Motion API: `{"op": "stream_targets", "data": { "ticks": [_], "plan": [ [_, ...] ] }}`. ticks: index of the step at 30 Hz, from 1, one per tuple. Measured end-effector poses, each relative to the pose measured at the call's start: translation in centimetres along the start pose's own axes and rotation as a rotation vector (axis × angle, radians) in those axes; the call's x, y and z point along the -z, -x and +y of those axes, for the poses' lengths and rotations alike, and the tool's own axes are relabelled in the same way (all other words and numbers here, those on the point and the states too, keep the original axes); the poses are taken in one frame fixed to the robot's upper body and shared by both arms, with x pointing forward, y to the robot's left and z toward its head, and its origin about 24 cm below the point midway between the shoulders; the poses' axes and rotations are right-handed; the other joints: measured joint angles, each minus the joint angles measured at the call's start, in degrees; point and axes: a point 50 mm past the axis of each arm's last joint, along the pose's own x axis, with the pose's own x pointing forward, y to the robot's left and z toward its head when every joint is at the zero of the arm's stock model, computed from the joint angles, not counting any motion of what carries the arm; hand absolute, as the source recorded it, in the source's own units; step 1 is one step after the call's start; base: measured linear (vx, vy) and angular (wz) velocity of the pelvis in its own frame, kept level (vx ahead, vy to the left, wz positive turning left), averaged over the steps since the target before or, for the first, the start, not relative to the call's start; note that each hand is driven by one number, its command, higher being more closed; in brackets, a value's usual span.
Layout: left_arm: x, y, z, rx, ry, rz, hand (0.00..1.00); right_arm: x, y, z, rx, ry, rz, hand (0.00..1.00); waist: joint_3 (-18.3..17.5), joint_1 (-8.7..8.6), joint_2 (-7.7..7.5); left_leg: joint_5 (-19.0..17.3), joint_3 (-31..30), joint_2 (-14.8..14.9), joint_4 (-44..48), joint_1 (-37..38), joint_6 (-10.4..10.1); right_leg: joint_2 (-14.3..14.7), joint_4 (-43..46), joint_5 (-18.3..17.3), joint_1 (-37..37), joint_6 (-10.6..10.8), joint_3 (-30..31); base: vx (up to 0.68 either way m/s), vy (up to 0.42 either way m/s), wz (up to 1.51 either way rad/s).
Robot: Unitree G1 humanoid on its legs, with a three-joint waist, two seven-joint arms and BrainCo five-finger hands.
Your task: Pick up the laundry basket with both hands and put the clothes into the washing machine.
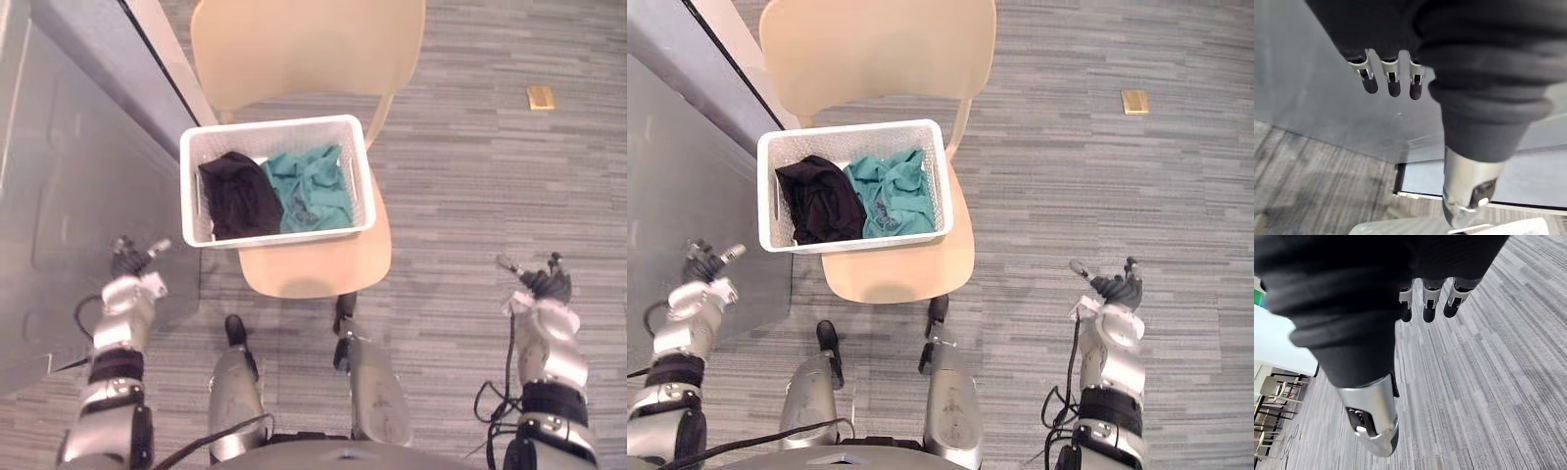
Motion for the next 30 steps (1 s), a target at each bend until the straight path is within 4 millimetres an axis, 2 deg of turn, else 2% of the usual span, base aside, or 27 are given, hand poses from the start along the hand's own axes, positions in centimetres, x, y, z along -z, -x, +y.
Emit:
{"op": "stream_targets", "data": {
  "ticks": [2,4,6,8,9,11,12,13,14,18,19,20,21,22,24,25,27,29,30],
  "plan": [
    [2.7,0.9,-0.4,0.008,0.017,0.071,0.0,1.9,0.7,-0.3,0.01,-0.005,0.057,0.0,-2.17,0.05,0.12,0.0,0.55,-0.08,-0.84,0.98,0.0,0.13,-0.75,0.0,0.65,0.01,0.18,0.06,0.029,-0.08],
    [6.3,2.5,-0.6,0.007,0.047,0.164,0.0,4.9,2.3,-0.9,0.04,-0.035,0.145,0.0,-5.23,0.23,0.47,-0.02,1.38,0.04,-2.27,3.44,-0.01,0.7,-1.92,-0.06,2.56,0.09,0.51,0.1,0.025,-0.13],
    [8.9,3.9,-0.9,0.006,0.069,0.233,0.0,7.2,3.6,-1.8,0.071,-0.046,0.215,0.0,-7.06,0.36,1.04,-0.12,1.66,0.12,-3.25,5.43,-0.05,0.98,-2.82,-0.31,4.54,0.41,0.44,0.1,0.026,-0.05],
    [13.9,6.6,-0.7,-0.026,0.109,0.399,0.0,11.0,6.1,-3.0,0.113,-0.037,0.351,0.0,-10.28,0.37,1.95,-0.5,2.28,0.08,-4.33,8.23,-0.11,1.08,-3.51,-0.87,6.94,0.89,0.45,0.11,0.042,-0.03],
    [15.1,7.3,-0.4,-0.045,0.125,0.449,0.0,12.1,6.8,-3.2,0.122,-0.029,0.391,0.0,-10.7,0.35,2.14,-0.57,2.47,0.08,-4.68,9.31,-0.17,1.12,-3.55,-1.13,7.85,0.9,0.47,0.08,0.044,0.0],
    [20.1,10.9,1.6,-0.161,0.185,0.651,0.0,16.6,10.0,-4.1,0.139,-0.005,0.58,0.0,-14.06,0.26,2.42,-1.49,2.6,0.15,-4.85,11.23,-0.2,1.18,-3.69,-2.4,10.23,1.63,0.32,0.03,0.033,0.03],
    [21.2,11.9,2.1,-0.197,0.201,0.701,0.0,17.7,10.9,-4.2,0.146,-0.006,0.631,0.0,-14.72,0.29,2.47,-1.74,2.61,0.14,-4.88,11.87,-0.17,1.15,-3.73,-2.6,10.82,1.72,0.29,0.05,0.035,0.06],
    [23.2,14.1,3.4,-0.271,0.226,0.801,0.0,19.8,12.9,-4.5,0.16,0.006,0.734,0.0,-16.14,0.29,2.53,-2.13,2.61,0.07,-4.91,12.96,-0.1,1.02,-3.81,-3.03,12.15,1.75,0.18,0.06,0.044,0.08],
    [24.1,15.4,4.7,-0.339,0.253,0.846,0.0,21.7,14.8,-4.8,0.174,0.006,0.833,0.0,-17.34,0.35,2.51,-2.49,2.58,0.0,-5.24,13.89,-0.02,0.91,-3.88,-3.37,13.19,1.79,0.07,0.04,0.044,0.07],
    [25.9,18.4,7.0,-0.383,0.141,0.972,0.0,23.5,16.8,-6.4,0.212,-0.022,0.95,0.0,-19.91,0.06,2.26,-2.78,2.41,-1.41,-6.83,16.2,0.63,0.16,-4.85,-3.44,15.34,2.05,0.11,0.01,0.039,0.06],
    [26.1,18.7,7.3,-0.388,0.127,0.986,0.0,23.8,17.3,-6.7,0.218,-0.018,0.981,0.0,-20.13,0.05,2.55,-2.9,2.0,-1.65,-6.79,16.74,0.85,-0.08,-5.03,-3.44,16.16,2.13,-0.09,0.01,0.043,0.19],
    [26.2,18.9,7.5,-0.391,0.128,0.993,0.0,24.2,17.8,-7.3,0.228,-0.013,1.01,0.0,-20.24,-0.02,2.12,-2.93,1.18,-1.88,-6.79,16.81,0.92,-0.29,-5.04,-3.49,16.68,2.2,-0.53,0.01,0.039,0.34],
    [26.2,18.9,7.7,-0.383,0.116,0.996,0.0,24.4,17.8,-7.4,0.211,0.005,1.037,0.0,-20.71,-0.14,2.62,-2.93,0.08,-2.06,-6.56,16.88,0.96,-0.55,-4.92,-3.54,17.6,2.13,-1.38,0.0,0.02,0.42],
    [26.2,18.9,7.8,-0.384,0.115,0.992,0.0,24.5,18.0,-7.6,0.201,0.03,1.053,0.0,-20.54,-0.57,2.32,-2.91,-0.85,-2.06,-6.42,16.94,0.96,-0.56,-4.94,-3.68,18.31,2.18,-1.75,0.0,0.006,0.38],
    [26.0,18.6,7.6,-0.377,0.119,0.98,0.0,24.3,17.4,-7.5,0.175,0.079,1.05,0.0,-20.55,-0.74,2.55,-2.93,-2.1,-1.78,-5.43,16.62,0.91,-0.42,-4.8,-3.97,19.11,2.11,-2.6,-0.02,-0.018,0.29],
    [25.9,18.2,7.3,-0.374,0.144,0.962,0.0,24.1,16.8,-7.3,0.156,0.111,1.043,0.0,-19.93,-0.79,3.44,-3.23,-3.17,-1.38,-4.08,15.88,1.01,-0.24,-4.75,-4.46,19.64,2.18,-3.53,-0.03,-0.035,0.32],
    [25.2,17.4,7.0,-0.356,0.153,0.913,0.0,23.8,15.9,-6.9,0.118,0.158,1.025,0.0,-19.32,-0.8,3.54,-3.73,-5.86,-0.74,-1.23,13.88,1.36,-0.17,-3.51,-5.73,20.24,2.13,-5.57,-0.05,-0.034,0.62],
    [24.4,16.2,6.3,-0.33,0.174,0.862,0.0,23.1,14.5,-6.1,0.075,0.197,0.988,0.0,-18.33,-0.41,3.8,-3.47,-8.94,-0.96,2.54,11.05,1.77,-1.5,-0.18,-7.87,18.87,2.12,-7.92,-0.11,0.011,0.71],
    [24.1,15.7,5.8,-0.313,0.179,0.842,0.0,22.6,13.5,-5.6,0.052,0.211,0.954,0.0,-17.55,0.15,3.26,-2.81,-9.93,-1.72,4.57,9.49,2.77,-2.65,2.0,-8.74,17.87,2.18,-8.23,-0.11,0.038,0.4]
  ]
}}
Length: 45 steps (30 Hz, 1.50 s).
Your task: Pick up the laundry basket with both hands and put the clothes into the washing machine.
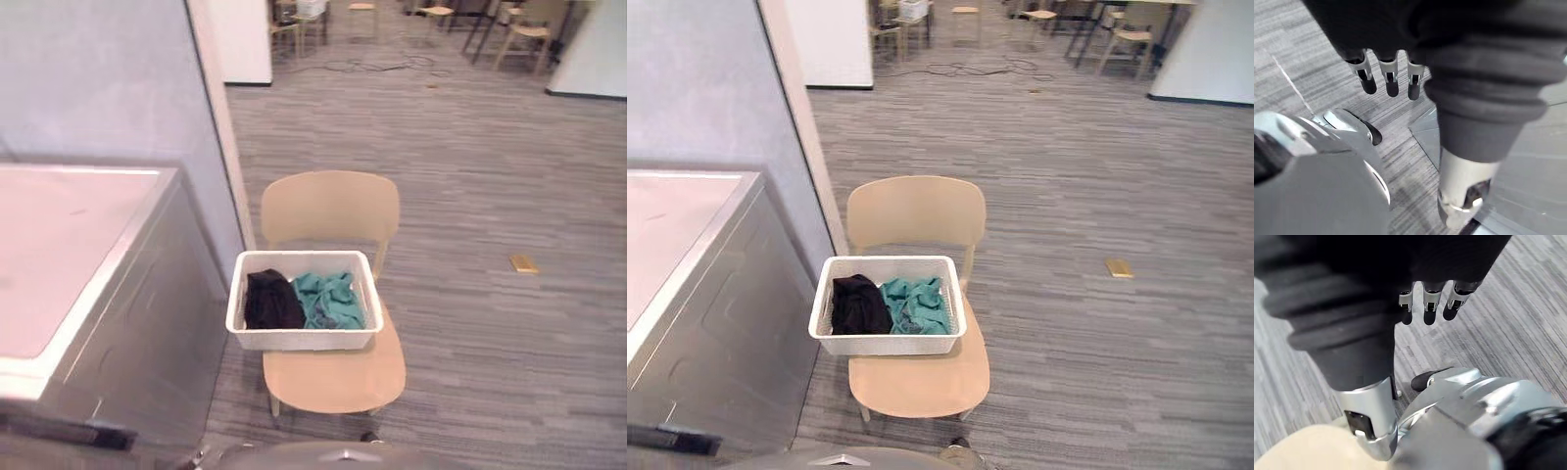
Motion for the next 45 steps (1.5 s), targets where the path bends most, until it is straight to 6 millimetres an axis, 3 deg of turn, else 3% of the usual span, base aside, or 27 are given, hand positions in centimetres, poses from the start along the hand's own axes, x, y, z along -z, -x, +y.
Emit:
{"op": "stream_targets", "data": {
  "ticks": [2,3,4,5,6,9,10,11,12,13,14,16,18,21,24,26,27,28,29,31,32,34,36,37,40,42,45],
  "plan": [
    [-0.5,0.1,-0.8,0.022,0.017,-0.024,0.0,-3.9,0.2,1.2,-0.029,0.028,-0.126,0.0,1.95,0.77,-0.03,4.2,-1.73,-2.66,4.39,-4.8,2.29,-2.7,3.71,-0.92,-2.71,-0.31,-0.36,-0.2,-0.031,0.44],
    [-0.9,0.1,-0.9,0.027,0.027,-0.045,0.0,-5.5,0.3,1.8,-0.045,0.036,-0.177,0.0,2.2,0.67,-1.07,7.58,-1.89,-3.9,3.47,-6.9,1.79,-4.18,4.63,-1.12,-4.92,-1.84,0.77,-0.22,-0.018,0.45],
    [-1.0,0.1,-0.8,0.021,0.032,-0.051,0.0,-5.9,0.4,2.2,-0.057,0.025,-0.19,0.0,2.6,0.66,-2.33,7.38,-1.6,-4.4,3.99,-7.04,2.34,-5.91,5.06,-0.61,-5.87,-2.72,0.54,-0.17,0.023,0.28],
    [-0.8,0.1,-0.7,0.014,0.062,-0.042,0.0,-7.2,0.7,2.8,-0.071,0.013,-0.242,0.0,2.86,1.23,-0.92,1.88,0.3,-1.9,21.31,-9.92,4.85,-5.96,5.46,-0.01,-6.57,-3.47,-0.24,-0.16,0.042,0.0],
    [0.7,0.2,0.3,-0.02,0.077,0.002,0.0,-8.0,1.0,2.8,-0.076,0.004,-0.281,0.0,2.94,1.43,0.91,0.46,0.17,0.92,32.64,-8.78,3.64,-4.92,5.57,0.25,-5.86,-3.77,-0.18,-0.13,0.033,-0.06],
    [2.5,0.2,1.5,-0.056,0.083,0.077,0.0,-6.7,0.7,2.3,-0.072,-0.021,-0.237,0.0,2.59,0.85,1.5,1.78,-1.12,2.97,37.5,-1.63,1.63,-4.37,4.53,1.33,-5.94,-3.58,-0.63,-0.09,0.126,0.14],
    [3.2,0.2,1.7,-0.063,0.07,0.113,0.0,-6.2,0.5,2.4,-0.071,-0.017,-0.211,0.0,2.26,0.07,1.85,5.73,-0.99,3.95,33.79,1.26,2.58,-3.77,4.04,2.19,-6.9,-3.13,-0.95,-0.1,0.193,0.24],
    [3.6,0.2,1.9,-0.068,0.059,0.131,0.0,-5.7,0.4,2.1,-0.06,-0.011,-0.189,0.0,1.75,-0.25,2.05,5.04,-0.73,4.15,29.18,3.09,1.75,-3.23,3.67,2.68,-7.63,-3.04,-0.86,-0.08,0.155,0.27],
    [3.6,0.2,2.5,-0.083,0.034,0.141,0.0,-4.0,0.1,2.4,-0.061,-0.012,-0.122,0.0,0.95,-0.87,1.75,-0.63,0.71,2.57,21.35,6.22,2.28,-2.44,2.49,3.34,-8.5,-2.52,-0.09,-0.05,0.144,0.38],
    [3.0,0.0,3.2,-0.1,0.009,0.125,0.0,-1.9,0.0,2.9,-0.072,-0.011,-0.04,0.0,-0.38,-2.17,0.33,-3.38,0.15,2.47,15.15,7.57,0.5,-1.31,3.16,3.75,-9.65,-2.92,0.34,0.03,0.048,0.47],
    [2.4,-0.1,3.5,-0.11,0.002,0.111,0.0,-1.2,0.0,2.9,-0.07,-0.026,-0.012,0.0,-0.77,-2.54,-0.48,-4.57,0.0,2.34,11.96,8.55,-0.46,-1.08,2.56,4.48,-9.58,-3.1,0.43,0.07,0.109,0.58],
    [0.8,-0.3,1.7,-0.058,-0.059,0.062,0.0,-0.5,-0.2,1.0,-0.022,-0.055,0.023,0.0,-0.43,-2.6,0.35,-9.68,-0.07,3.09,2.33,12.83,-3.69,-2.44,4.52,5.82,-9.76,-1.69,-2.84,0.03,0.201,0.63],
    [-0.6,-0.3,-0.9,0.022,-0.117,0.009,0.0,-0.3,-0.3,0.3,-0.004,-0.08,0.031,0.0,-0.46,-3.63,0.4,-10.18,0.11,1.08,-2.77,13.84,-4.5,-6.41,6.29,5.99,-9.49,-1.45,-4.8,-0.06,0.225,0.93],
    [-1.5,0.0,-3.1,0.097,-0.193,-0.053,0.0,0.1,-0.3,-0.9,0.025,-0.105,0.04,0.0,-0.18,-3.55,-0.72,-10.51,0.14,-3.95,-9.44,17.37,-3.85,-12.76,8.41,7.25,-8.3,0.01,-4.92,-0.1,0.213,0.67],
    [-0.9,-0.1,-1.8,0.068,-0.234,-0.047,0.0,1.7,-0.1,-1.5,0.042,-0.128,0.074,0.0,-0.65,-2.03,-1.07,-11.54,1.22,-6.64,-11.34,19.25,-1.56,-14.96,6.84,11.05,-7.25,-0.3,-3.99,-0.17,0.167,0.1],
    [0.1,-0.2,0.1,0.022,-0.279,-0.02,0.0,2.9,0.1,-0.9,0.026,-0.134,0.097,0.0,-0.83,-1.36,-1.52,-10.9,1.68,-7.4,-9.54,17.65,0.25,-13.92,3.72,19.77,-7.47,-1.46,-1.87,-0.19,0.119,-0.06],
    [0.5,-0.1,0.6,0.007,-0.269,-0.004,0.0,3.0,0.2,-0.6,0.019,-0.142,0.101,0.0,-0.67,-1.36,-1.0,-10.83,1.6,-6.51,-9.06,16.75,0.86,-13.01,5.83,18.39,-7.97,-1.04,-0.45,-0.18,0.058,0.34],
    [0.8,-0.2,1.1,-0.009,-0.269,0.019,0.0,3.2,0.2,-0.1,0.007,-0.166,0.103,0.0,-0.54,-1.51,-0.24,-10.83,0.44,-5.26,-8.3,15.31,0.86,-10.83,17.22,7.95,-9.68,1.75,2.53,-0.15,-0.035,0.68],
    [0.1,-0.3,1.4,-0.018,-0.265,0.002,0.0,3.9,0.4,0.1,0.005,-0.166,0.121,0.0,-0.47,-1.18,-1.88,-10.62,-0.9,-4.54,-7.21,14.14,0.9,-8.14,27.95,-1.51,-10.39,2.82,4.65,-0.13,-0.072,0.74],
    [0.1,-0.4,2.0,-0.038,-0.233,0.021,0.0,4.5,0.6,0.9,-0.01,-0.178,0.121,0.0,-0.63,0.05,-4.44,-10.63,-3.05,-4.87,-4.69,11.68,0.86,-5.22,34.01,-9.47,-10.16,2.72,6.72,-0.13,-0.173,0.63],
    [0.2,-0.4,2.2,-0.044,-0.208,0.028,0.0,4.3,0.6,1.0,-0.013,-0.182,0.11,0.0,-0.7,0.24,-4.72,-10.93,-5.05,-5.13,-3.65,9.98,0.45,-4.59,32.77,-11.25,-9.13,4.52,7.59,-0.17,-0.181,0.71],
    [0.3,-0.3,2.2,-0.045,-0.205,0.031,0.0,4.2,0.6,0.8,-0.008,-0.181,0.101,0.0,-1.28,0.34,-4.79,-9.88,-8.26,-5.04,-3.8,8.07,-0.27,-3.5,27.99,-13.71,-6.39,4.79,7.59,-0.13,-0.124,0.71],
    [0.6,-0.3,2.2,-0.047,-0.204,0.042,0.0,4.2,0.6,0.4,-0.002,-0.179,0.095,0.0,-2.8,0.91,-4.89,-7.64,-10.09,-4.8,-5.96,6.23,-0.14,-2.13,19.08,-15.41,-3.6,2.46,5.76,-0.13,-0.151,0.52],
    [1.1,-0.3,2.0,-0.04,-0.203,0.06,0.0,3.6,0.5,0.0,0.007,-0.174,0.081,0.0,-3.48,1.07,-3.43,-5.65,-10.63,-4.58,-7.57,5.4,2.44,-1.09,14.48,-12.84,-2.52,1.87,4.67,-0.14,-0.133,0.39],
    [1.7,-0.2,1.8,-0.036,-0.198,0.076,0.0,2.2,0.2,0.1,0.0,-0.16,0.061,0.0,-4.24,1.62,-1.94,-2.83,-9.1,-4.35,-10.81,4.6,4.54,0.53,6.46,-8.23,-1.28,1.21,4.23,-0.09,0.021,0.05],
    [1.7,-0.2,2.3,-0.046,-0.193,0.077,0.0,1.4,0.1,0.9,-0.02,-0.155,0.043,0.0,-4.05,1.74,-2.44,-2.26,-9.32,-4.82,-10.41,3.99,2.99,0.58,5.66,-7.75,-1.27,1.19,5.04,-0.08,0.084,0.14],
    [0.0,-0.4,1.7,-0.029,-0.219,0.017,0.0,2.0,0.1,1.4,-0.033,-0.148,0.067,0.0,-1.56,0.59,-3.42,-2.99,-7.77,-6.92,-0.44,-1.08,1.59,-1.05,5.55,-8.7,1.27,1.25,6.24,-0.06,0.097,0.71]
  ]
}}
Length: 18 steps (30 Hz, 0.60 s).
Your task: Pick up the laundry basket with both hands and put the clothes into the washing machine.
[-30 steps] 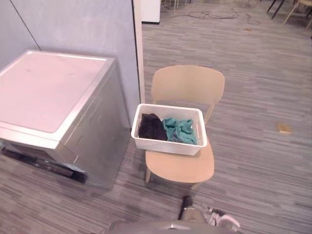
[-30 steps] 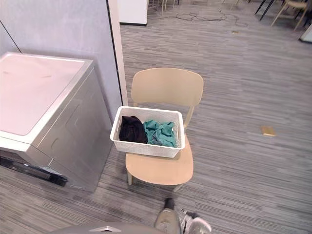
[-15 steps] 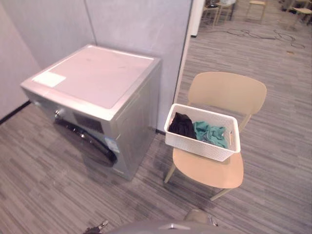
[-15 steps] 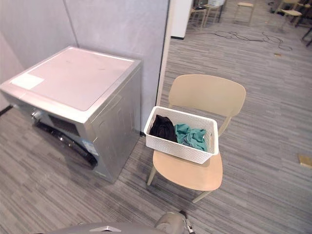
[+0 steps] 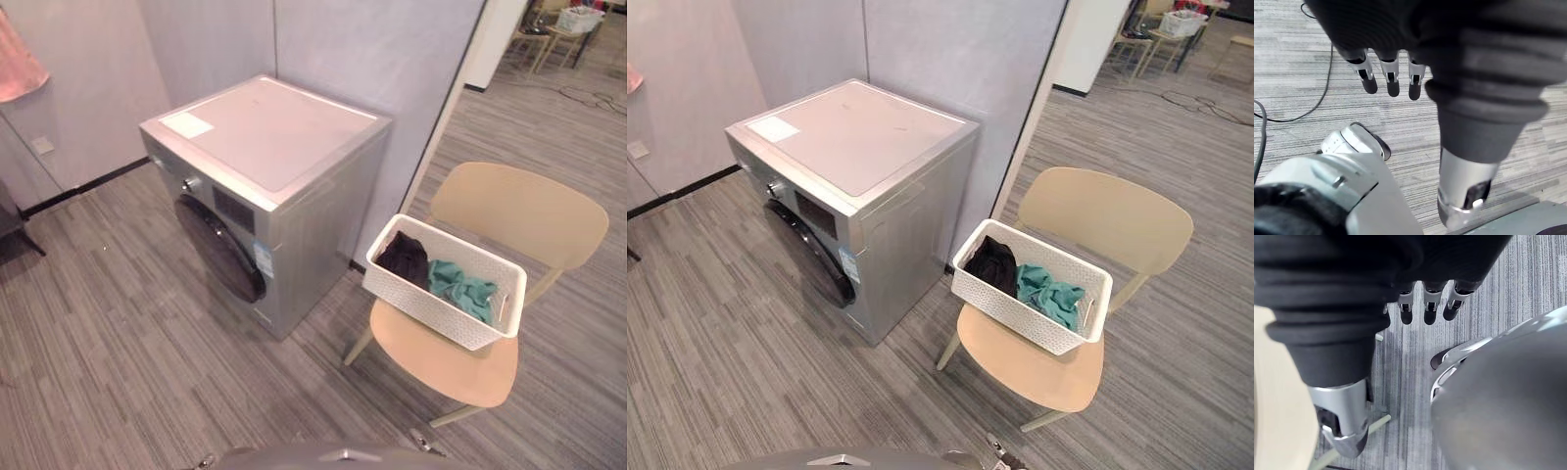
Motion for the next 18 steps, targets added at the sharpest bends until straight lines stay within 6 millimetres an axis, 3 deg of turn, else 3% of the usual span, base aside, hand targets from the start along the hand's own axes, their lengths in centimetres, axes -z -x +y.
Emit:
{"op": "stream_targets", "data": {
  "ticks": [1,2,4,6,7,9,10,11,12,13,15,16,17,18],
  "plan": [
    [-0.7,0.0,-0.2,0.006,0.001,-0.028,0.0,0.2,0.0,0.0,0.001,0.0,0.012,0.0,1.1,0.25,-1.1,-0.08,3.38,-0.21,2.64,-1.13,0.14,-1.44,-0.15,0.41,1.13,-0.46,-0.82,-0.07,0.175,0.8],
    [-0.8,0.0,-0.2,0.007,0.009,-0.034,0.0,0.3,0.0,0.0,0.0,0.0,0.014,0.0,1.53,0.69,-1.14,-0.22,4.54,-0.2,3.11,-1.55,0.38,-1.8,-0.38,0.54,1.35,-0.47,-1.01,-0.11,0.228,0.43],
    [-0.8,0.0,-0.2,0.006,0.044,-0.03,0.0,0.5,0.0,0.0,0.004,-0.015,0.016,0.0,1.88,0.97,-2.19,-3.08,6.4,-0.04,4.21,-3.74,1.61,-2.93,-1.92,1.92,1.23,0.3,-1.68,-0.07,0.18,0.28],
    [-0.6,0.0,0.0,-0.001,0.062,-0.018,0.0,0.7,0.0,-0.3,0.01,-0.021,0.024,0.0,1.95,0.73,-2.02,-5.26,8.4,2.3,10.1,-7.61,1.76,-3.72,-2.58,2.02,1.3,0.28,-2.01,-0.02,0.166,0.3],
    [-0.4,0.0,0.4,-0.015,0.092,-0.01,0.0,1.0,0.0,-0.9,0.026,-0.032,0.029,0.0,2.03,0.52,-1.89,-5.79,7.98,5.94,14.09,-11.77,2.03,-4.87,-2.61,1.3,1.53,1.42,-2.0,0.01,0.202,0.28],
    [0.0,0.0,0.6,-0.022,0.108,0.001,0.0,1.7,0.1,-2.0,0.054,-0.048,0.046,0.0,2.09,0.49,-1.75,-5.51,7.14,8.88,12.87,-13.53,1.62,-6.72,-2.84,0.47,2.99,3.75,-1.82,0.1,0.376,0.3],
    [0.5,0.0,0.7,-0.024,0.112,0.019,0.0,2.2,0.2,-3.4,0.088,-0.057,0.061,0.0,2.03,0.16,-0.46,-2.25,8.58,8.34,14.56,-13.48,-2.23,-8.91,-4.51,0.27,6.03,6.54,-1.66,0.18,0.456,0.35],
    [0.7,0.0,0.9,-0.028,0.113,0.026,0.0,2.9,0.3,-3.6,0.095,-0.065,0.085,0.0,2.01,0.16,-1.59,-3.53,9.54,6.39,15.9,-13.72,-1.55,-10.44,-6.02,0.17,7.26,6.5,-0.53,0.22,0.466,0.32],
    [0.7,0.0,1.3,-0.041,0.108,0.023,0.0,3.7,0.3,-3.4,0.093,-0.073,0.122,0.0,1.27,0.1,-2.75,-4.78,10.58,4.2,16.36,-14.13,-0.42,-11.92,-7.07,-0.73,7.74,5.99,1.02,0.24,0.365,0.19],
    [0.1,-0.1,1.3,-0.04,0.103,0.002,0.0,3.9,0.3,-2.7,0.081,-0.093,0.135,0.0,1.16,-0.21,-2.75,-5.57,11.1,2.8,16.4,-14.95,0.29,-12.12,-4.63,0.4,6.75,5.71,2.26,0.25,0.322,0.2],
    [-0.8,-0.2,1.5,-0.038,0.065,-0.023,0.0,3.3,0.2,-2.3,0.073,-0.09,0.118,0.0,0.85,0.42,-2.35,-6.59,11.74,0.55,16.2,-14.74,1.77,-11.71,-2.84,6.79,4.69,3.73,1.41,0.28,0.289,-0.17],
    [-0.4,-0.2,1.2,-0.03,0.051,-0.009,0.0,2.5,0.1,-2.3,0.069,-0.069,0.095,0.0,0.23,0.98,-1.17,-6.95,13.19,0.45,15.43,-14.28,2.65,-11.83,-2.12,10.71,2.89,1.31,3.73,0.27,0.347,-0.46],
    [-0.3,-0.2,1.1,-0.026,0.039,-0.004,0.0,1.8,0.0,-1.9,0.056,-0.048,0.075,0.0,0.02,1.02,-0.8,-6.67,13.89,0.06,14.13,-13.46,3.33,-12.17,-1.26,12.42,1.93,-0.56,4.28,0.24,0.364,-0.38],
    [-0.3,-0.2,0.8,-0.016,0.006,-0.007,0.0,0.8,0.0,-1.1,0.032,0.01,0.033,0.0,0.0,0.79,-0.2,-5.21,15.2,-0.76,10.73,-11.13,5.63,-12.98,3.17,14.39,-0.3,-3.26,4.11,0.24,0.289,-0.12]
  ]
}}
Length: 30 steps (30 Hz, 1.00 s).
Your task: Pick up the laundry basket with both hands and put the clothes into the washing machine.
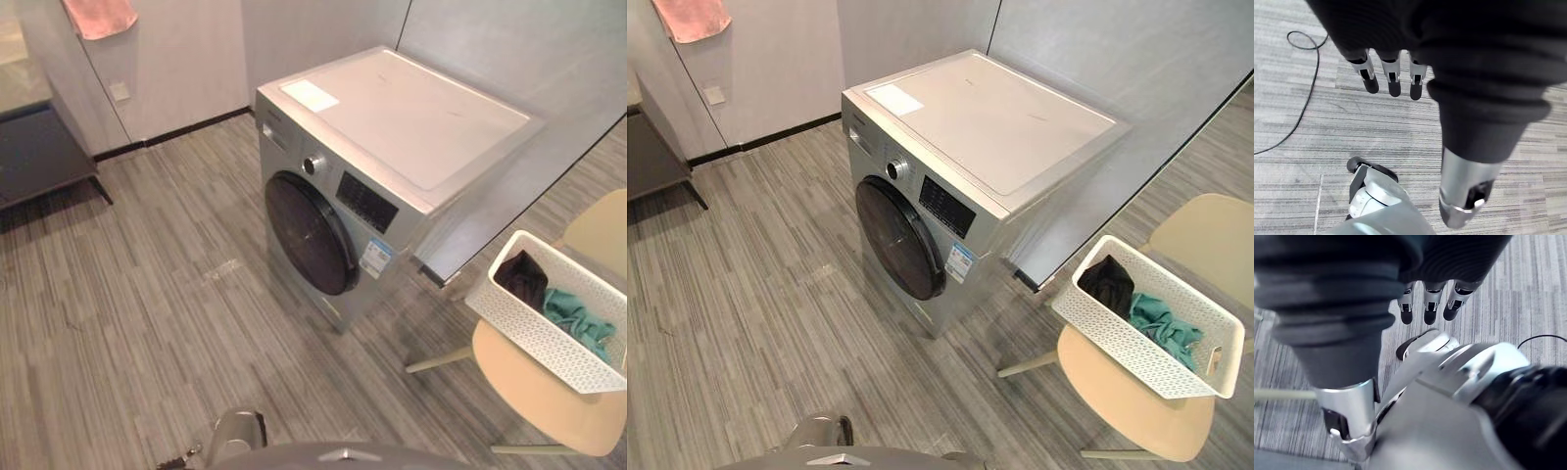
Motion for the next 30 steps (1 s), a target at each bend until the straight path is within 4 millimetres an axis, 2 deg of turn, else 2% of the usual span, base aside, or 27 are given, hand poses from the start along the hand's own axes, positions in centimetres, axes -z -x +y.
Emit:
{"op": "stream_targets", "data": {
  "ticks": [1,2,3,4,5,6,7,8,9,10,12,13,17,18,22,24,25,26,27,28,30],
  "plan": [
    [-0.3,0.0,-0.2,0.009,-0.042,-0.014,0.0,-1.1,0.1,1.0,-0.031,0.072,-0.051,0.0,0.13,-0.39,0.39,1.37,0.62,-0.9,-3.6,2.68,0.99,-0.05,9.05,-1.47,-3.03,-2.25,-0.69,0.24,0.242,-0.08],
    [-0.5,0.0,-0.1,0.008,-0.054,-0.02,0.0,-1.7,0.2,1.5,-0.046,0.116,-0.075,0.0,0.15,-0.32,0.43,1.75,0.92,-1.28,-5.02,3.9,1.21,0.3,12.54,-2.37,-4.25,-3.45,-1.13,0.21,0.16,-0.15],
    [-0.7,0.0,-0.1,0.007,-0.086,-0.027,0.0,-2.8,0.4,2.9,-0.086,0.209,-0.124,0.0,0.24,-0.29,0.49,2.57,2.09,-1.64,-8.06,6.62,1.78,1.47,19.21,-5.9,-6.48,-4.4,-2.14,0.19,0.09,-0.29],
    [-0.8,0.0,-0.1,0.003,-0.108,-0.034,0.0,-3.6,0.7,4.4,-0.123,0.285,-0.175,0.0,0.52,-0.58,0.94,3.31,2.21,-1.49,-10.26,8.98,2.01,4.56,23.68,-10.61,-7.62,-3.07,-2.75,0.18,0.052,-0.26],
    [-1.0,0.0,-0.2,0.003,-0.121,-0.04,0.0,-3.9,1.0,5.4,-0.149,0.315,-0.201,0.0,0.66,-0.82,1.17,3.6,2.14,-1.35,-11.12,10.04,1.87,6.43,24.96,-12.74,-7.96,-2.85,-3.57,0.18,-0.015,-0.12],
    [-1.5,0.0,-0.4,0.003,-0.129,-0.052,0.0,-4.3,1.5,7.2,-0.199,0.347,-0.24,0.0,1.06,-1.16,1.7,4.04,2.16,-0.94,-12.51,11.82,1.65,10.54,25.72,-16.74,-8.5,-2.45,-4.66,0.17,-0.077,-0.01],
    [-1.7,0.0,-0.9,0.013,-0.127,-0.058,0.0,-4.6,1.8,8.2,-0.23,0.362,-0.266,0.0,1.87,-1.34,2.24,4.12,2.17,-0.53,-12.88,13.24,1.52,13.25,24.08,-19.67,-8.46,-2.42,-5.97,0.15,-0.1,-0.01],
    [-1.7,0.0,-1.2,0.02,-0.125,-0.059,0.0,-4.8,2.1,8.9,-0.251,0.369,-0.288,0.0,2.5,-1.35,2.41,4.16,2.19,-0.4,-12.85,14.12,1.45,14.6,21.07,-21.26,-8.42,-2.33,-7.35,0.1,-0.138,-0.02],
    [-1.7,0.0,-1.4,0.025,-0.122,-0.059,0.0,-4.8,2.3,9.4,-0.274,0.389,-0.299,0.0,3.01,-1.45,2.07,4.17,2.35,-0.62,-12.8,14.95,1.38,15.33,15.09,-20.89,-8.2,-2.46,-8.83,0.12,-0.189,-0.12],
    [-1.4,0.1,-1.7,0.029,-0.114,-0.048,0.0,-4.8,2.3,9.7,-0.289,0.416,-0.305,0.0,3.85,-1.48,0.52,4.03,1.98,-1.7,-13.42,15.96,0.38,16.37,6.3,-16.46,-7.38,-2.74,-9.43,0.1,-0.162,-0.23],
    [0.1,0.3,-2.7,0.053,-0.108,0.004,0.0,-5.6,2.2,9.1,-0.271,0.426,-0.325,0.0,3.58,-1.58,3.08,5.16,1.67,0.11,-16.48,16.4,-1.25,20.16,0.75,-12.86,-5.8,-2.94,-7.88,0.08,-0.082,-0.5],
    [0.2,0.3,-2.7,0.05,-0.091,0.011,0.0,-5.6,2.1,8.9,-0.264,0.422,-0.322,0.0,3.82,-1.32,3.29,5.62,0.91,0.56,-19.23,16.82,-1.99,22.21,-1.95,-11.81,-5.76,-3.87,-6.13,0.06,-0.07,-0.57],
    [0.1,0.2,-2.1,0.027,-0.057,0.016,0.0,-4.8,1.4,6.5,-0.195,0.423,-0.281,0.0,4.8,-2.54,1.9,6.61,-1.45,0.62,-20.77,18.37,-2.47,22.82,-3.43,-11.7,-4.13,-4.15,-6.38,-0.01,-0.061,-0.09],
    [0.1,0.1,-2.0,0.023,-0.048,0.017,0.0,-4.8,1.4,6.1,-0.184,0.417,-0.277,0.0,4.55,-2.75,2.19,6.73,-1.59,0.6,-21.05,18.44,-2.67,22.9,-3.97,-11.5,-3.88,-4.36,-6.41,-0.08,0.008,0.12],
    [0.0,0.1,-1.6,0.011,-0.018,0.016,0.0,-4.3,1.2,5.1,-0.158,0.379,-0.25,0.0,5.01,-2.34,0.71,6.25,-1.72,0.78,-20.11,18.07,-2.69,22.86,-6.14,-10.48,-2.48,-4.34,-6.46,-0.07,0.028,0.07],
    [0.4,0.2,-1.6,0.009,-0.007,0.029,0.0,-4.4,1.2,5.1,-0.16,0.385,-0.254,0.0,5.06,-1.63,0.83,3.09,-0.7,2.14,-14.78,16.54,-3.26,23.67,-6.11,-11.12,-2.41,-4.42,-5.03,-0.06,0.025,-0.28],
    [0.6,0.2,-1.5,0.005,0.002,0.031,0.0,-4.6,1.5,5.5,-0.174,0.393,-0.278,0.0,5.44,-1.41,1.61,1.37,0.04,3.47,-10.4,15.16,-4.2,24.56,-6.37,-11.28,-2.22,-4.57,-4.28,-0.03,0.01,-0.35],
    [0.5,0.2,-1.3,0.0,0.008,0.028,0.0,-5.0,1.8,5.9,-0.187,0.402,-0.305,0.0,5.22,-1.23,0.95,0.88,0.4,3.87,-7.43,14.16,-4.46,24.84,-6.34,-11.37,-2.26,-4.68,-3.91,-0.03,0.009,-0.25],
    [0.2,0.1,-1.2,-0.004,0.017,0.02,0.0,-5.5,2.2,6.3,-0.203,0.412,-0.338,0.0,5.57,-1.1,0.84,0.93,0.35,4.24,-1.56,11.66,-4.6,24.79,-6.05,-11.44,-2.53,-4.8,-3.55,-0.03,0.01,-0.24],
    [0.1,0.2,-1.4,-0.003,0.017,0.018,0.0,-6.7,3.0,7.0,-0.227,0.424,-0.409,0.0,6.26,-1.11,0.63,3.01,-0.59,4.74,6.16,7.39,-4.44,24.21,-6.01,-11.34,-2.25,-4.94,-2.14,-0.03,0.017,-0.27],
    [0.4,0.2,-1.4,-0.011,0.007,0.023,0.0,-8.2,4.0,8.0,-0.257,0.43,-0.496,0.0,6.51,-0.95,0.66,3.23,-1.12,4.32,6.54,6.86,-3.21,23.21,-6.33,-11.38,-2.19,-4.84,-0.47,-0.02,0.081,-0.38]
  ]
}}
